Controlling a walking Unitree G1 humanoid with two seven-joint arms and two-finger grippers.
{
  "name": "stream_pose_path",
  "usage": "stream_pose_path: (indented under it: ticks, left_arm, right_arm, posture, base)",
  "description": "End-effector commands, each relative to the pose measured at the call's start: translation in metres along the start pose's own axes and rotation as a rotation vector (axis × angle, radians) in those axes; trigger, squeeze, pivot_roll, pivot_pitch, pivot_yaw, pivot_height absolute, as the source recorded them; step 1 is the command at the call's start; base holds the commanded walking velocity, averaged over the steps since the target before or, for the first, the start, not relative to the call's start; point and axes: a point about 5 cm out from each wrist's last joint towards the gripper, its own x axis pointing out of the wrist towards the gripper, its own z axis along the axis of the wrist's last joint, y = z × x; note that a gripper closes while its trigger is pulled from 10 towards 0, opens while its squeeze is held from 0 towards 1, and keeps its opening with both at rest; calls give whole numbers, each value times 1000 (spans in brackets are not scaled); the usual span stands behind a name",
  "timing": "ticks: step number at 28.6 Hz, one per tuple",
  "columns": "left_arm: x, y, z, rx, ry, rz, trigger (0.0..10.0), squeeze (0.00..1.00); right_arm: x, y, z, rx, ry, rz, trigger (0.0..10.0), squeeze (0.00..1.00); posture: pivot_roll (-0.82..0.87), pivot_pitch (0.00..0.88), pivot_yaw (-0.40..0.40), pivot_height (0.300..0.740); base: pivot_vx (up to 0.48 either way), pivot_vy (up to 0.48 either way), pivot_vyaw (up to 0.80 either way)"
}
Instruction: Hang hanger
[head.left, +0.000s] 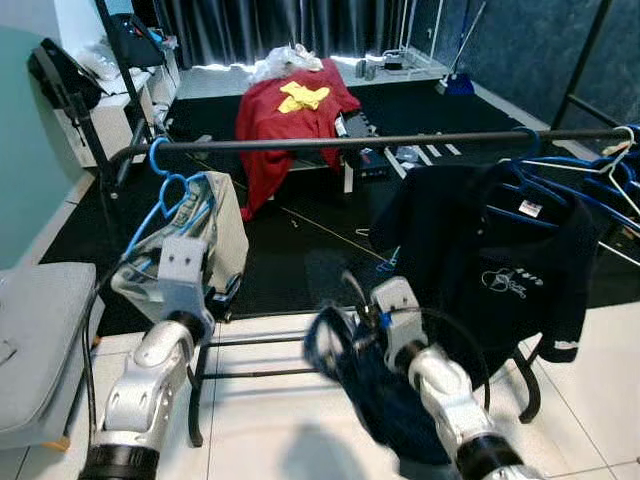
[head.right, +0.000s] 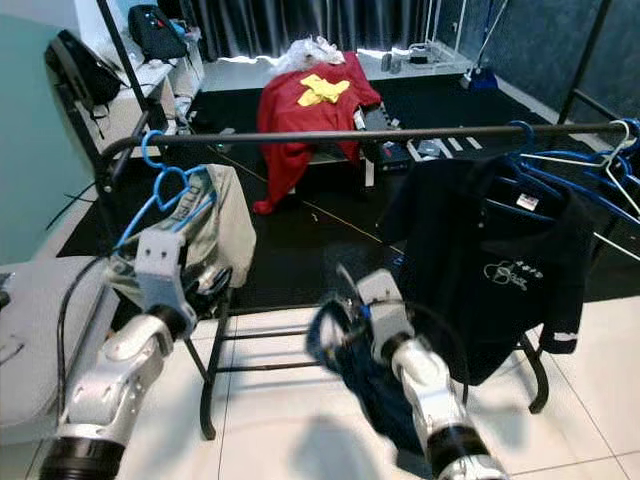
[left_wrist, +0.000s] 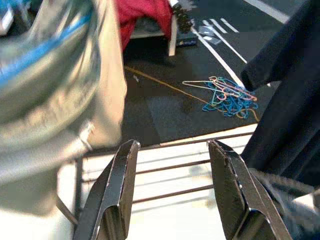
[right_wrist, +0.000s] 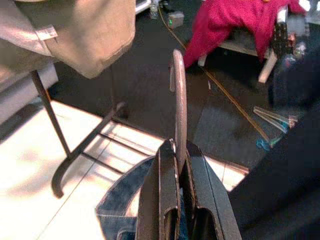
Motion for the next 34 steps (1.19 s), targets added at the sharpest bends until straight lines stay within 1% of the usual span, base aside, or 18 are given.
stream_pose_path:
  ticks: [1, 4, 6, 7, 11, 12, 13, 14, 15, 16, 17, 18, 19, 21, 24, 28, 31, 34]
  left_arm:
    - [-1, -1, -8, -36, 18, 40, 10000, 0]
    - [-1, -3, -4, -33, -4, 35, 10000, 0]
    - [-1, -13, 2, -10, -33, -40, 10000, 0]
    - [-1, -18, 2, 6, -31, -83, 10000, 0]
    - [-1, -21, 2, 26, -30, -108, 10000, 0]
    - [-2, -24, 4, -3, -51, -138, 10000, 0]
    - [-2, -24, 4, -3, -51, -138, 10000, 0]
    - [-5, -29, 8, -80, -79, -202, 10000, 0]
    - [-5, -29, 8, -80, -79, -202, 10000, 0]
    - [-7, -33, 11, -84, -107, -263, 10000, 0]
    - [-7, -33, 11, -84, -107, -263, 10000, 0]
    - [-7, -33, 13, -61, -119, -287, 10000, 0]
    - [-7, -33, 13, -61, -119, -287, 10000, 0]
    - [-7, -26, 20, -36, -131, -284, 10000, 0]
    - [-9, -22, 25, -26, -145, -277, 10000, 0]
    - [-25, -15, 27, 58, -127, -386, 10000, 0]
    - [-30, -12, 28, 52, -123, -420, 10000, 0]
    - [-39, -7, 34, 2, -139, -495, 10000, 0]
  right_arm:
    - [0, 6, 10, 79, -75, -39, 0, 0]
    - [-1, 14, 9, 84, -81, 0, 0, 0]
    - [0, 22, 24, 133, -155, 73, 0, 0]
    - [1, 23, 34, 161, -203, 105, 0, 0]
    - [1, 22, 42, 181, -236, 146, 0, 0]
    - [-1, 22, 47, 209, -236, 250, 0, 0]
    - [-1, 22, 47, 209, -236, 250, 0, 0]
    - [-7, 26, 53, 201, -226, 417, 0, 0]
    - [-7, 26, 53, 201, -226, 417, 0, 0]
    - [-16, 29, 60, 191, -207, 582, 0, 0]
    - [-16, 29, 60, 191, -207, 582, 0, 0]
    - [-26, 31, 66, 173, -183, 736, 0, 0]
    - [-26, 31, 66, 173, -183, 736, 0, 0]
    - [-44, 25, 71, 116, -110, 895, 0, 0]
    - [-51, 19, 73, 93, -86, 920, 0, 0]
    - [-70, 2, 96, 87, -91, 971, 0, 0]
    - [-74, -5, 107, 80, -115, 964, 0, 0]
    - [-75, -28, 129, 26, -189, 868, 0, 0]
  posture:
    - [-19, 76, -42, 740]
    - [-13, 76, -52, 740]
    - [7, 77, -68, 740]
    - [9, 77, -67, 740]
    - [11, 79, -59, 740]
    - [5, 76, -56, 740]
    - [5, 76, -56, 740]
    - [-1, 78, -48, 740]
    - [-1, 78, -48, 740]
    - [-8, 79, -32, 740]
    - [-8, 79, -32, 740]
    - [-14, 75, -20, 740]
    - [-14, 75, -20, 740]
    - [-47, 66, 5, 740]
    - [-47, 59, 7, 740]
    - [-35, 67, 1, 740]
    - [-35, 67, 2, 740]
    - [-33, 62, 7, 740]
  base:
    - [0, 0, 0]
    - [0, 0, 0]
    - [0, 0, 0]
    - [0, 0, 0]
    - [0, 0, 0]
    - [0, 0, 0]
    - [0, 0, 0]
    - [0, 0, 0]
    - [0, 0, 0]
    - [0, 0, 0]
    - [0, 0, 0]
    - [0, 0, 0]
    - [0, 0, 0]
    - [0, 0, 0]
    - [0, 0, 0]
    - [0, 0, 0]
    - [0, 0, 0]
    - [0, 0, 0]
